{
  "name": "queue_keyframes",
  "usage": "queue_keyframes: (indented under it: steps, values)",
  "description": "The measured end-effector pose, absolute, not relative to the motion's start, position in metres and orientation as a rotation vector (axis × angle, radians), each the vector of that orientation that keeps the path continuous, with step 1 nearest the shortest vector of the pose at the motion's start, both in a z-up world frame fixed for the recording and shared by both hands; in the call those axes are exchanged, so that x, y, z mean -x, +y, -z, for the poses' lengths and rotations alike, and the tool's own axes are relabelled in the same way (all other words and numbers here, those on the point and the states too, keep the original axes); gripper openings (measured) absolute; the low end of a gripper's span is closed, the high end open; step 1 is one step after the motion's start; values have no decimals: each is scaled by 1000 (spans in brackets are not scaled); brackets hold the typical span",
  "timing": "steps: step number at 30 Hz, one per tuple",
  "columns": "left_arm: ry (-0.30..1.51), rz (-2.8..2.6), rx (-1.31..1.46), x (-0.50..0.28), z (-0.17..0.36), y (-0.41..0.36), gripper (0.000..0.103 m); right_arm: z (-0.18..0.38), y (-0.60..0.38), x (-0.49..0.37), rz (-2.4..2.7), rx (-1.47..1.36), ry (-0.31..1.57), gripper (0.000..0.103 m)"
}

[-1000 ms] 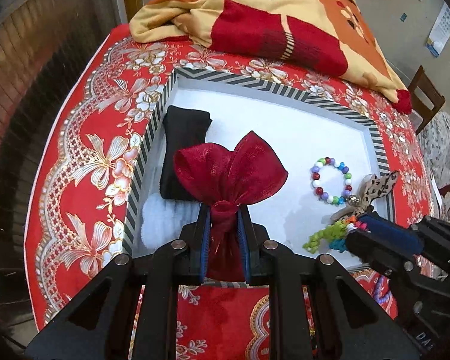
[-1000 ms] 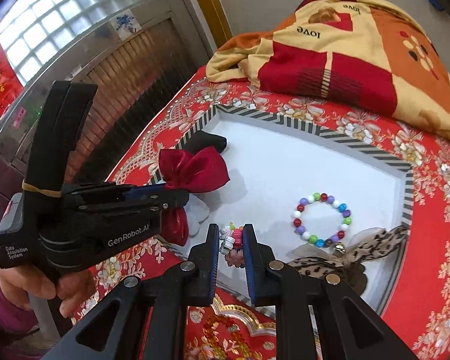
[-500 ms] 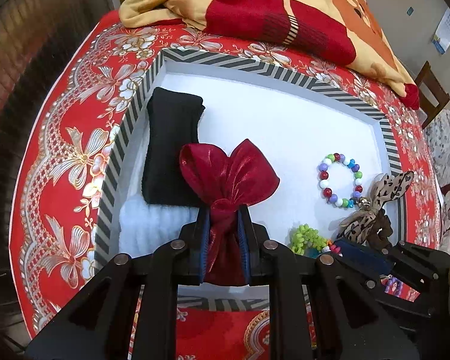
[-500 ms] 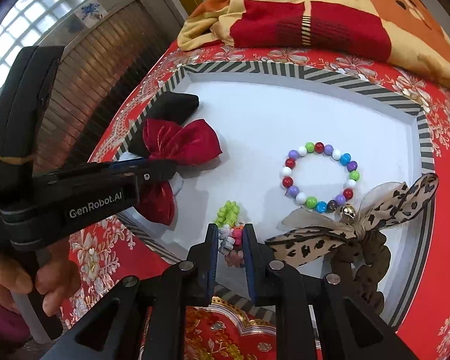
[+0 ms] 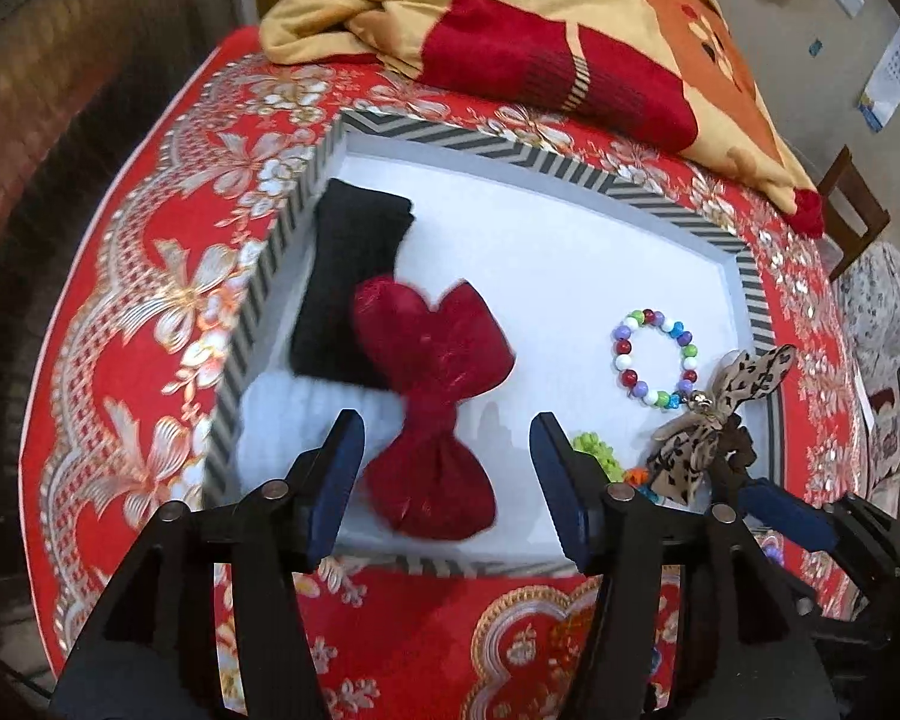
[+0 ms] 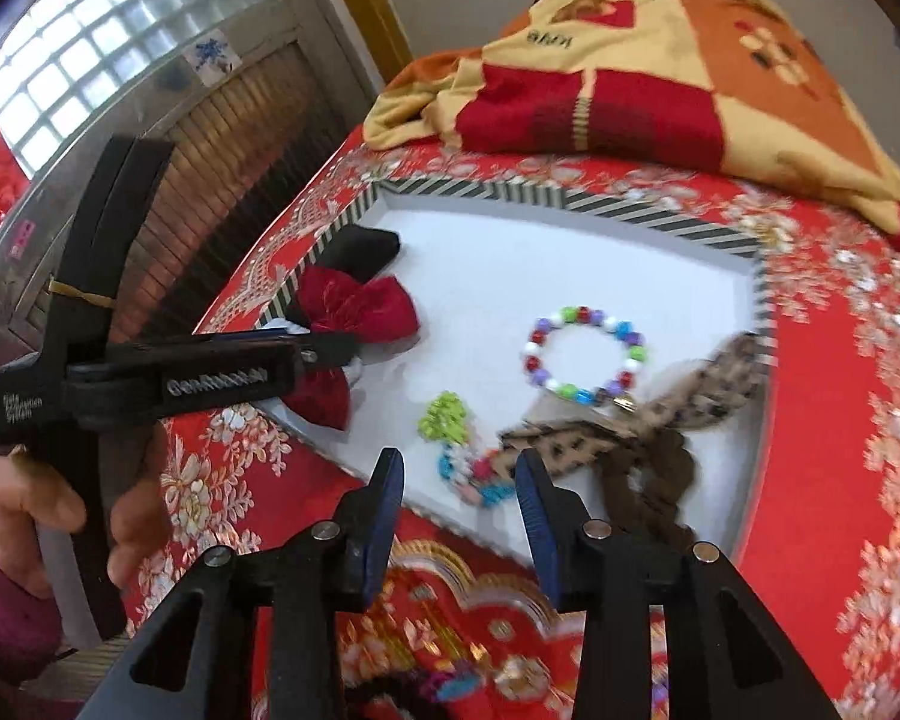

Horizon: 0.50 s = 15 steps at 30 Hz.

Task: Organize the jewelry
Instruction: 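Open the left gripper to drop the red bow while the right releases the clips, then withdraw both grippers toward the black hair ties and amber bracelet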

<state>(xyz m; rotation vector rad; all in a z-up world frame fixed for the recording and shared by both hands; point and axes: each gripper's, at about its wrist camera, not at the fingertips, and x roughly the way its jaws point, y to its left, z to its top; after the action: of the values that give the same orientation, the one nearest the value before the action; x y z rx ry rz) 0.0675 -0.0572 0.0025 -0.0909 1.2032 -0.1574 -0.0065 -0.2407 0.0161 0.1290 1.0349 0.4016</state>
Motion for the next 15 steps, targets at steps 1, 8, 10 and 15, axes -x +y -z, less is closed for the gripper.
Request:
queue_keyframes:
  steps: [1,8,10,15]
  values:
    - [1194,153,95,-62,-6,-55,57,-19,-247,12,-390,-133,1029,37]
    - [1172,158,120,-28,-16,-51,58,-24,-271,42,-349,-178,1022,38]
    - [1161,153,124,-17,-20,-51,58,-26,-273,51,-347,-172,1013,38]
    - [1140,166,114,6,-30,-58,58,-32,-275,73,-345,-156,990,41]
